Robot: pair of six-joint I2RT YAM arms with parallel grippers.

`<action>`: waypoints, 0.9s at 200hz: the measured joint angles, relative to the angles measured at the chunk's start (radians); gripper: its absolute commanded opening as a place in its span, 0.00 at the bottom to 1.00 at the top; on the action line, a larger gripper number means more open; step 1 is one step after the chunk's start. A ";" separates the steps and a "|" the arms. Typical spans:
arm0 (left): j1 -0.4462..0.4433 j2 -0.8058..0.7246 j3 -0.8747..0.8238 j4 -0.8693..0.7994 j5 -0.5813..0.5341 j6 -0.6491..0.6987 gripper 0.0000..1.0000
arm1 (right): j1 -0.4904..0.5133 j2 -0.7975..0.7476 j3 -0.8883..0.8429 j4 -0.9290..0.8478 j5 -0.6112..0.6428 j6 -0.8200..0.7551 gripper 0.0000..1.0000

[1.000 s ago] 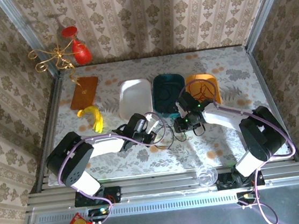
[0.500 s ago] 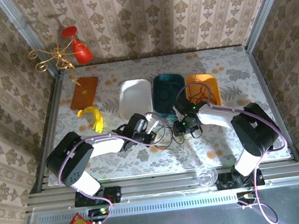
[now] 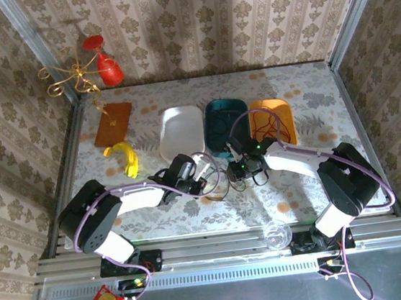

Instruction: Untangle the cables

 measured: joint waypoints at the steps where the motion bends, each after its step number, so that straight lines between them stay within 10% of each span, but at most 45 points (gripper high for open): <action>1: 0.000 0.000 0.000 0.000 0.000 0.000 0.00 | 0.000 0.000 0.000 0.000 0.000 0.000 0.37; 180: 0.000 -0.002 -0.006 0.000 -0.002 0.000 0.00 | 0.000 0.059 -0.005 0.074 -0.005 0.001 0.07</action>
